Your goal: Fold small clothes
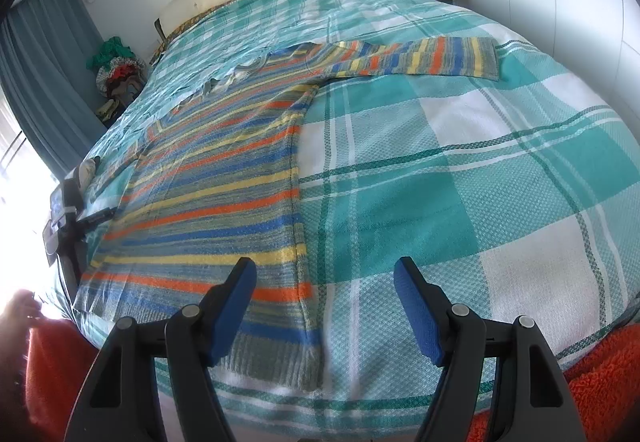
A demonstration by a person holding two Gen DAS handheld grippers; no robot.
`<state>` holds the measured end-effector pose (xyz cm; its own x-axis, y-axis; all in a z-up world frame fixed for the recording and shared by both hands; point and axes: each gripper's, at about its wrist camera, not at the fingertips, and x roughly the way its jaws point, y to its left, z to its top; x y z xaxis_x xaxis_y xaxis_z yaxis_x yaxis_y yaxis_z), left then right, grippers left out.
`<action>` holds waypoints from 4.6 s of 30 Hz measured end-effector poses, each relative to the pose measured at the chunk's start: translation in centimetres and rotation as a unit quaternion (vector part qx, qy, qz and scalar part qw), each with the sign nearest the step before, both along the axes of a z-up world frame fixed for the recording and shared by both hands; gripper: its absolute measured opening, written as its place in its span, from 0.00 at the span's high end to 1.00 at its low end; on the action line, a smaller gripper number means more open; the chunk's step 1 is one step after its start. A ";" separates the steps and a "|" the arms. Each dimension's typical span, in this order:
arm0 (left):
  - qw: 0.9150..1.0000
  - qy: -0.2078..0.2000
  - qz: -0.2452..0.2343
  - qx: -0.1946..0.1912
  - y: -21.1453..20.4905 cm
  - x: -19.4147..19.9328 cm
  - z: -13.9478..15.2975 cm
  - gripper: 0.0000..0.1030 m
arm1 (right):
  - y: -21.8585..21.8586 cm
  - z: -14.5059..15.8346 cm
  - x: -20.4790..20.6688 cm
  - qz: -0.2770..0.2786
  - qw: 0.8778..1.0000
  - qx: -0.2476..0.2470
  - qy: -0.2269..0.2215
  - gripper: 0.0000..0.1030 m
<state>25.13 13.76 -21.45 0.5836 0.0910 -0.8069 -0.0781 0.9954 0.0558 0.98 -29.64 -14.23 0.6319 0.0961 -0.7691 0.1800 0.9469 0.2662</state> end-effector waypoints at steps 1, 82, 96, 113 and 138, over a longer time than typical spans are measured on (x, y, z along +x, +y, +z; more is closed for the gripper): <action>1.000 0.000 0.000 0.000 0.0 0.0 0.0 0.00 | -0.3 0.1 0.0 -0.005 1.000 0.010 -0.002 0.31; 0.997 -0.032 0.062 -0.043 2.6 -4.2 0.5 0.00 | -0.9 -4.6 36.0 0.131 0.978 -0.103 0.124 0.85; 0.996 -0.038 0.061 -0.047 2.7 -4.2 0.3 0.00 | -1.3 -2.5 37.9 0.069 0.989 -0.095 0.089 0.80; 0.996 -0.043 0.060 -0.047 2.7 -4.3 0.2 0.00 | 2.3 -0.1 7.4 0.088 0.989 -0.111 0.048 0.59; 0.967 -0.031 0.089 -0.235 12.2 1.9 8.2 0.02 | 2.4 1.0 1.5 0.034 0.992 -0.116 -0.033 0.50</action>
<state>26.99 25.98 -13.23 0.6415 -0.1734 -0.7472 -0.2393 0.8803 -0.4097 2.49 -27.25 -13.28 0.6803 -0.0343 -0.7322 0.1034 0.9934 0.0495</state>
